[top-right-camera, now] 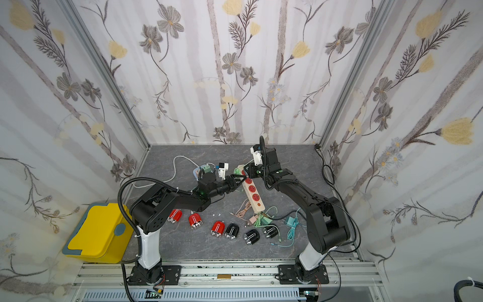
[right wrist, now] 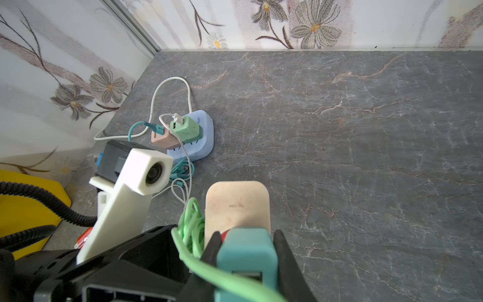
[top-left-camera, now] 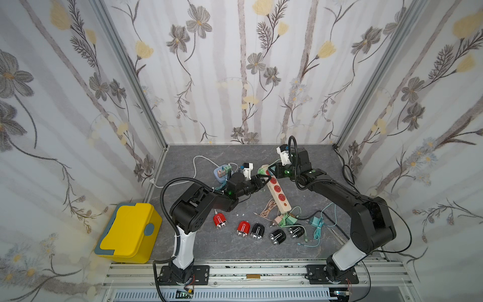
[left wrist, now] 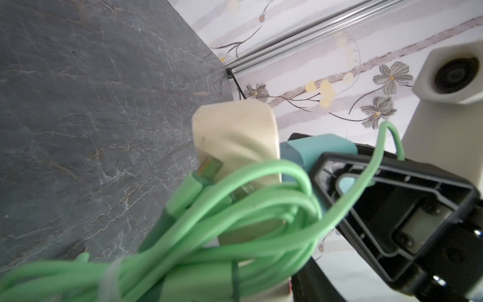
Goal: Unplug the electric shaver
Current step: Remove the plug from the socket.
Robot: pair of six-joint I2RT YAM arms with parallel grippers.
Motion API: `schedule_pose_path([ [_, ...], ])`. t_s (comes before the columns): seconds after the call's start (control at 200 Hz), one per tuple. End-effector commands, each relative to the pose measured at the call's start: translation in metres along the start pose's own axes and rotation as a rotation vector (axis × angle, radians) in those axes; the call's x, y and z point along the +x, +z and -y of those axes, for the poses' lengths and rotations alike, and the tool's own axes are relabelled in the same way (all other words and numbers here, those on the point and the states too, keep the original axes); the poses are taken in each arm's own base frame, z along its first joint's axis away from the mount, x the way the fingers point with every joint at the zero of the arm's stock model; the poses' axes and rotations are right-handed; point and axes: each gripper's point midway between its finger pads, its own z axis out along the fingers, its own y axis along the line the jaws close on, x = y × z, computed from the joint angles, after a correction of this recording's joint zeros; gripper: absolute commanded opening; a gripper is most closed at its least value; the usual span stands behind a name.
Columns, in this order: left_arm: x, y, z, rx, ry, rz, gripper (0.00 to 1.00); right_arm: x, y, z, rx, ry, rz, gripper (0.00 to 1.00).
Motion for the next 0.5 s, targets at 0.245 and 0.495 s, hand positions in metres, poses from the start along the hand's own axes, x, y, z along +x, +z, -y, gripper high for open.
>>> schedule_pose_path([
  [0.245, -0.005, -0.002, 0.009, 0.027, 0.039, 0.019, 0.35, -0.022, -0.006, -0.024, -0.115, 0.050, 0.099, 0.12],
  [0.495, -0.027, -0.022, -0.005, -0.029, 0.017, 0.108, 0.22, -0.043, -0.027, -0.028, -0.201, 0.118, 0.166, 0.10],
])
